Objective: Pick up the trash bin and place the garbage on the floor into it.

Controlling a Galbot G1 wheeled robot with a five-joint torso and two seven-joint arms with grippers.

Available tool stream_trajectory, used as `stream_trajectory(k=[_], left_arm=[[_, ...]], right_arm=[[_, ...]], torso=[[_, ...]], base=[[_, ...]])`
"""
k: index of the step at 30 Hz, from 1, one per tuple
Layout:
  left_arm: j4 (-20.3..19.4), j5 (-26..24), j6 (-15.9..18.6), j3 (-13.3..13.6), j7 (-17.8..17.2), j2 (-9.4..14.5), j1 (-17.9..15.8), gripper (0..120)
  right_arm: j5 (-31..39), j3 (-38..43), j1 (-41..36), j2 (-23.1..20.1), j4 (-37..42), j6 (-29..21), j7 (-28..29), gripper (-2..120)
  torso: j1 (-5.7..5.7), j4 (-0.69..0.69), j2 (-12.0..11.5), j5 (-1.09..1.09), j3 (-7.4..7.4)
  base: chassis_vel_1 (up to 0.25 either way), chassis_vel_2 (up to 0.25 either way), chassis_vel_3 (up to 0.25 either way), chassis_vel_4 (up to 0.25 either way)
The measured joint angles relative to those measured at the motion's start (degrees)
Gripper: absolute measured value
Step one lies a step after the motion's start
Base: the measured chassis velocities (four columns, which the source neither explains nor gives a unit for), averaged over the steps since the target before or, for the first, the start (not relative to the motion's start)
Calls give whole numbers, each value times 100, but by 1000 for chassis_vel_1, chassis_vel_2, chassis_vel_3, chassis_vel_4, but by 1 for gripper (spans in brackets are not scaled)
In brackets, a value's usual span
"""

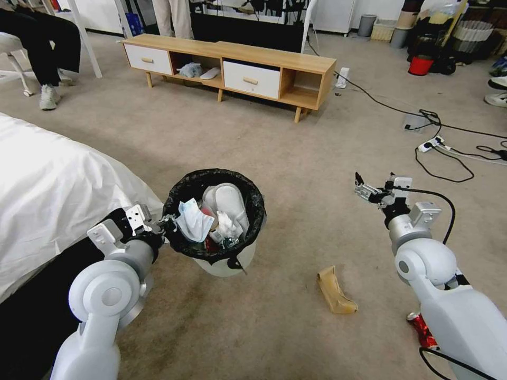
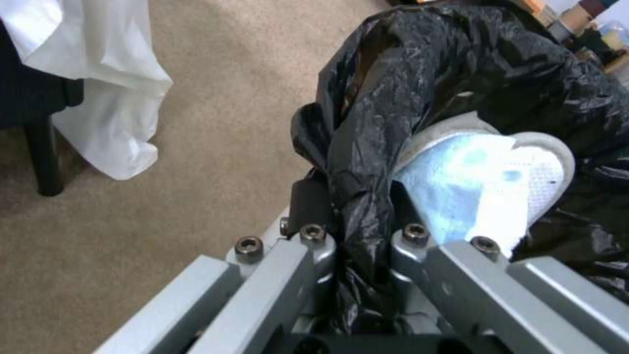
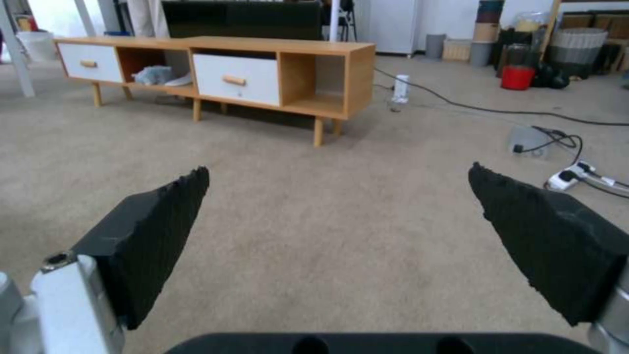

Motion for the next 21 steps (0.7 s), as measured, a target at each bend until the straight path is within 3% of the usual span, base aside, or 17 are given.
stream_trajectory(k=[11,21], left_arm=[[0,6,33,-3,-15,-33,-5,4],[21,2,14,-4,-18,-36,-17,4]], right_arm=[[1,-54,50,30,-30,3,-11,100],[-2,-66,50,55,-40,5,-20,100]], torso=[[0,1,0,0,1],[0,0,0,0,1]], base=[[0,0,0,0],[-59,-68,-72,-63]])
